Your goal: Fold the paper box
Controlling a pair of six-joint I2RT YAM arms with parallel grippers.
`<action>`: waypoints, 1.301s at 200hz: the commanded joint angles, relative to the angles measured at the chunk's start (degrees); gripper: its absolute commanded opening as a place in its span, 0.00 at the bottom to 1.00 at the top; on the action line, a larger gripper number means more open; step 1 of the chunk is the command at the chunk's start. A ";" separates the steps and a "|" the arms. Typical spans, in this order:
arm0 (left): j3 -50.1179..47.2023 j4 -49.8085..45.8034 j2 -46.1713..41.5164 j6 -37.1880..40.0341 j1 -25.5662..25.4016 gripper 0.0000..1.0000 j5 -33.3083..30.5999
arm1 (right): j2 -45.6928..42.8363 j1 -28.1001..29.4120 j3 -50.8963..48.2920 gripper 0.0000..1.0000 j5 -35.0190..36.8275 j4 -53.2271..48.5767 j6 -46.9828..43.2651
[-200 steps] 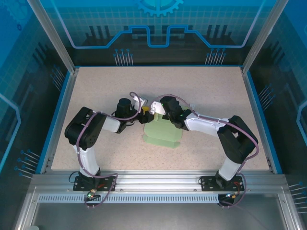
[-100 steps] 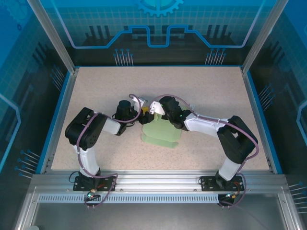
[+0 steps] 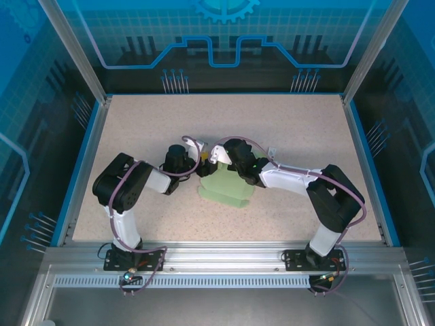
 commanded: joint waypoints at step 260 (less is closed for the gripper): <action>0.89 -0.53 -0.01 -3.95 2.66 0.66 -0.23 | 5.16 2.17 6.08 0.00 -3.34 -4.86 1.79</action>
